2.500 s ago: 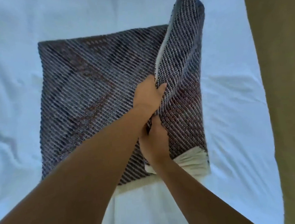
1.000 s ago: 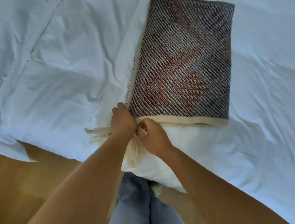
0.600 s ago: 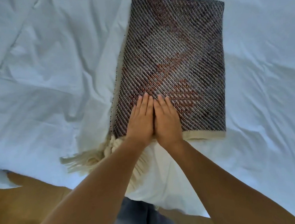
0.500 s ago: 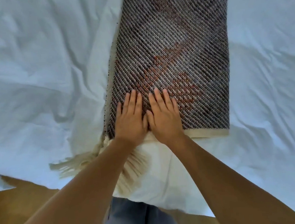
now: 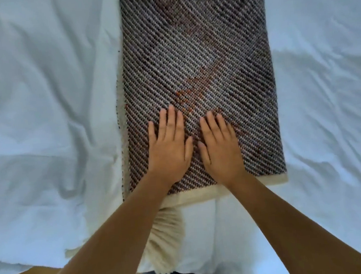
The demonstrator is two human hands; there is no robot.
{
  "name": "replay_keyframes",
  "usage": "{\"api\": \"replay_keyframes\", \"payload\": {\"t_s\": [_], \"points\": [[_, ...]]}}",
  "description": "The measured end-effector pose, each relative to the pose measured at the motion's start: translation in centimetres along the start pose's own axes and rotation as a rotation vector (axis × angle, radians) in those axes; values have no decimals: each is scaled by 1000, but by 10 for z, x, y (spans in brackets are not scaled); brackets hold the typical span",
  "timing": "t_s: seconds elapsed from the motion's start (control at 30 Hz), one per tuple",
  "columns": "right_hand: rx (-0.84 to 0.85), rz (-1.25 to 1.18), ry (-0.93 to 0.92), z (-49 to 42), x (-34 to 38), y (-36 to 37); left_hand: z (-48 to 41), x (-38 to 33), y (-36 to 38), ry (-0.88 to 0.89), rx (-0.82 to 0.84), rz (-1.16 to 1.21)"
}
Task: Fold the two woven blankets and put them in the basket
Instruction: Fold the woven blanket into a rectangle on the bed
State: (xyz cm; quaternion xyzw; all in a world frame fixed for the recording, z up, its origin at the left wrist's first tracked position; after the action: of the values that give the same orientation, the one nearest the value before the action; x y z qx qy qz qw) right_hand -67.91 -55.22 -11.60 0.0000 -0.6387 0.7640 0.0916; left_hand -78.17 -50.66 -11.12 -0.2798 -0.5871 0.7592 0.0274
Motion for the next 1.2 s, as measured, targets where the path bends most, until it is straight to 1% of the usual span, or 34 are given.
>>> {"api": "replay_keyframes", "payload": {"t_s": [0.03, 0.07, 0.13, 0.17, 0.27, 0.33, 0.4, 0.43, 0.47, 0.5, 0.57, 0.6, 0.63, 0.67, 0.73, 0.8, 0.9, 1.0, 1.03, 1.07, 1.13, 1.17, 1.2], "points": [[22, -12, -52, -12, 8, 1, -11, -10, 5, 56, 29, -2], [43, -12, -89, -24, 12, 4, -22, -11, 10, 65, 49, -9], [57, 35, -107, -45, 4, 8, -39, 8, 16, -17, 64, -18], [59, 57, -77, -53, -9, 9, -45, 22, 17, -62, 59, -29], [62, 70, 93, -64, -74, 10, -55, 55, 14, -177, 19, -62], [84, 68, 117, -67, -105, 7, -60, 68, 9, -295, -2, -66], [84, 57, 137, -73, -117, -1, -66, 67, 2, -421, -20, -40], [59, 39, 156, -78, -115, -7, -73, 60, -4, -449, -47, -15], [29, 6, 166, -84, -108, -14, -82, 47, -10, -420, -79, 11], [3, -40, 140, -94, -98, -21, -96, 28, -14, -333, -104, 29], [-26, -142, 0, -121, -69, -30, -129, -14, -13, -103, -88, 28], [-24, -188, -50, -137, -57, -32, -146, -25, -11, -43, -60, 22], [-18, -215, -69, -152, -50, -34, -160, -26, -9, -43, -32, 9], [-10, -203, -82, -168, -48, -34, -172, -16, -7, -86, -16, -11], [9, -83, -122, -192, -54, -29, -184, 15, -6, -175, -14, -49], [33, 30, -119, -203, -79, -21, -184, 46, -8, -204, -28, -72], [16, 53, 44, -213, -129, -20, -190, 81, -16, -241, -39, -87], [2, 44, 135, -218, -140, -26, -202, 86, -28, -292, -54, -59], [-15, 33, 146, -220, -134, -31, -204, 77, -32, -276, -74, -33], [-47, 10, 128, -225, -122, -38, -209, 63, -36, -217, -104, -4], [-102, -43, -22, -240, -85, -49, -221, 27, -40, -12, -118, 4], [-103, -51, -106, -250, -70, -50, -232, 14, -41, 77, -104, -12], [-93, -51, -151, -261, -61, -50, -245, 8, -41, 116, -86, -27]]}}
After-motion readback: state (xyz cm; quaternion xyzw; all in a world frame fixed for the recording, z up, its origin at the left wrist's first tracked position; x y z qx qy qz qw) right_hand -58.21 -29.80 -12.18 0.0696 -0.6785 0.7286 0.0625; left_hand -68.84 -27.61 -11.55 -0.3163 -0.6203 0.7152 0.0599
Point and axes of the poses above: each hand's wrist, its own z-axis away from the middle knuckle, its own y-axis out of the palm, x = y × z, the point moved 8 cm from there along -z, towards the middle knuckle, and after that the axes turned 9 degrees about z, right-handed, at the moved point
